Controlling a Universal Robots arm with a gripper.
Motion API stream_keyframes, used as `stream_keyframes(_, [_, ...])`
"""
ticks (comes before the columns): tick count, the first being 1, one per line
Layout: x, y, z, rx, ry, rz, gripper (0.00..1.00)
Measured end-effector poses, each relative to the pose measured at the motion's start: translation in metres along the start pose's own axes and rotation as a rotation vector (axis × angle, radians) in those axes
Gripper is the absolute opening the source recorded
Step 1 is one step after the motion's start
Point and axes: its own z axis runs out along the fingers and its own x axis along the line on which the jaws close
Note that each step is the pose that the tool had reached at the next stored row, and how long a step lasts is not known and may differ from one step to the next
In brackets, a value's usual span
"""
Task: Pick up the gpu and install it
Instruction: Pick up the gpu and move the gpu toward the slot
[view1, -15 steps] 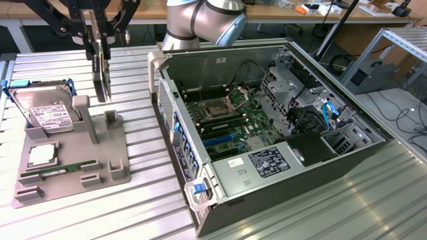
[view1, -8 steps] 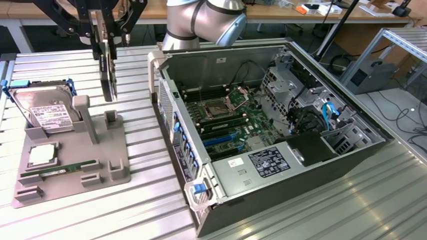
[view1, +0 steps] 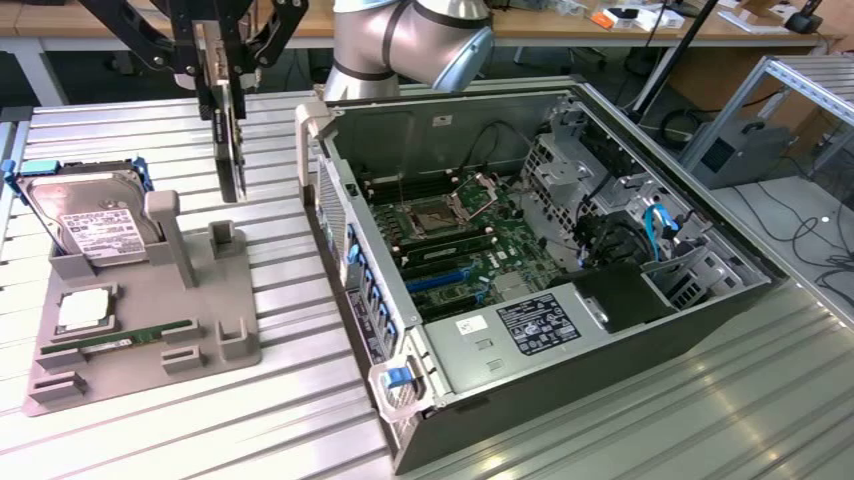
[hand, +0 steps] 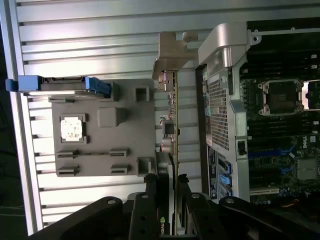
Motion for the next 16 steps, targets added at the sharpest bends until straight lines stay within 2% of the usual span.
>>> stream_keyframes(16, [-0.012,0.0009,0.0006,0.0056,-0.0004,0.000,0.27])
